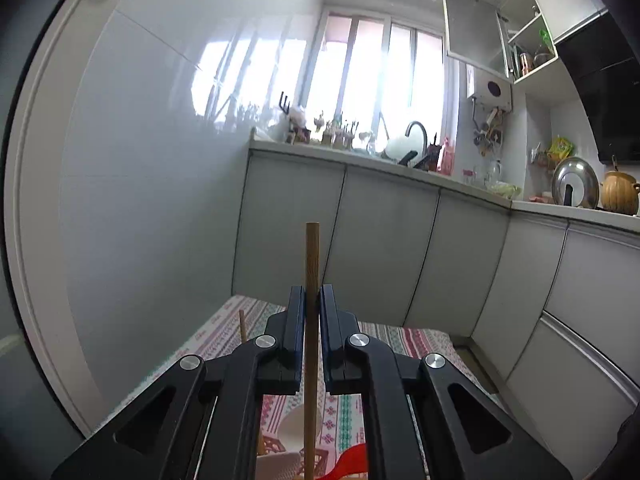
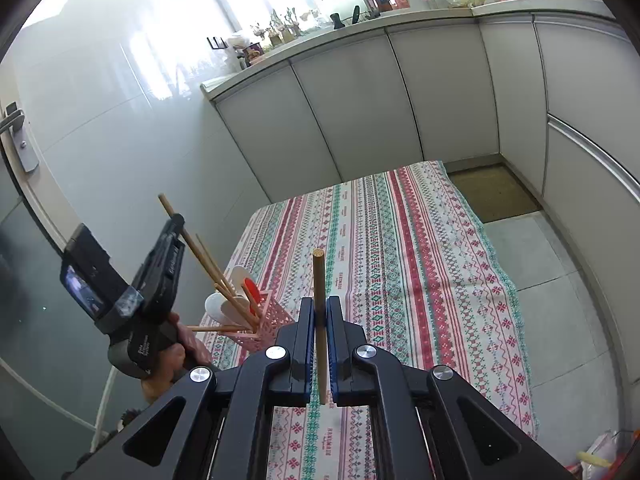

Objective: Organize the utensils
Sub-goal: 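Carry both chopsticks upright over the pink basket with both tools, then drop the chopsticks into the basket and open both tools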

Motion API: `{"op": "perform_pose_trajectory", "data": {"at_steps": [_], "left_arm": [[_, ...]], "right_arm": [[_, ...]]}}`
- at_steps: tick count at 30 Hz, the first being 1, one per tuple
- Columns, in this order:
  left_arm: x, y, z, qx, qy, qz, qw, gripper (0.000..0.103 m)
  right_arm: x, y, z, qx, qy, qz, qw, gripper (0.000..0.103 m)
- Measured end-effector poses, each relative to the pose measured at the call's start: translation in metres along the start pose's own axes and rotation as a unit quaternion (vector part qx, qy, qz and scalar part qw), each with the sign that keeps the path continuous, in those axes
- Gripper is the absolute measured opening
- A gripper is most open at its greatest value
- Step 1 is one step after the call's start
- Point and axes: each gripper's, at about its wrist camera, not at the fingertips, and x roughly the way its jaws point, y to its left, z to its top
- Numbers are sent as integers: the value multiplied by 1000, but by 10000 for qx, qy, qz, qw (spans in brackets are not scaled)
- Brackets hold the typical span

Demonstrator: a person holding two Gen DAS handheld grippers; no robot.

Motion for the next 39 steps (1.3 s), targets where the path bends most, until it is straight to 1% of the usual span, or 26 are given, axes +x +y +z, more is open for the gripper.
{"op": "perform_pose_trajectory", "data": {"at_steps": [2, 4, 5, 6, 7, 10, 12, 14, 17, 19, 21, 23, 25, 26, 29, 31, 34, 37, 39], "left_arm": [[13, 3, -4, -77, 450, -184, 9988, 9], [24, 5, -7, -156, 933, -346, 9949, 19], [26, 7, -7, -200, 1132, -365, 9927, 35], [26, 9, -6, -232, 1223, -375, 9915, 54], [24, 11, -3, -240, 1275, -391, 9908, 61], [11, 11, 11, -103, 1394, -477, 9890, 68], [0, 11, 22, -27, 1482, -527, 9875, 78], [-13, 11, 33, 80, 1591, -491, 9860, 81], [-34, 16, 46, 308, 1722, -403, 9838, 82], [-50, 22, 51, 416, 1809, -317, 9821, 83], [-65, 32, 53, 471, 2005, -197, 9784, 83], [-77, 45, 50, 459, 2278, -87, 9726, 83], [-87, 59, 43, 426, 2585, 1, 9651, 84], [-91, 66, 39, 407, 2760, 15, 9603, 84], [-96, 82, 24, 376, 3115, 35, 9495, 84], [-93, 90, 15, 412, 3337, 9, 9418, 84], [-87, 98, 3, 416, 3526, 103, 9348, 84], [-78, 106, -6, 208, 3768, 85, 9260, 84], [-72, 110, -13, 70, 3919, 92, 9199, 84]], "right_arm": [[1, 0, 1, 14, 4, -4, 10000, 6], [2, -1, 2, 33, -4, 0, 10000, 6], [1, 0, 2, 43, -14, 6, 10000, 6], [1, 0, 3, 49, -25, 16, 10000, 6], [1, 1, 3, 53, -36, 27, 10000, 6], [0, 5, 5, 46, -84, 69, 9999, 6], [-2, 9, 7, 7, -143, 83, 9999, 6], [-5, 15, 10, -47, -221, 118, 9997, 6], [-12, 27, 16, -97, -383, 216, 9990, 6], [-17, 36, 20, -121, -485, 298, 9983, 6], [-23, 47, 25, -182, -601, 374, 9973, 6], [-27, 57, 29, -243, -724, 419, 9962, 6], [-32, 67, 33, -285, -838, 505, 9948, 6], [-33, 72, 35, -298, -884, 544, 9942, 6], [-31, 87, 38, -345, -983, 624, 9926, 6], [-24, 96, 40, -394, -1014, 623, 9921, 6], [-9, 110, 42, -479, -1046, 583, 9916, 6], [4, 125, 43, -611, -1108, 488, 9908, 6], [15, 136, 44, -749, -1184, 320, 9896, 6]]}}
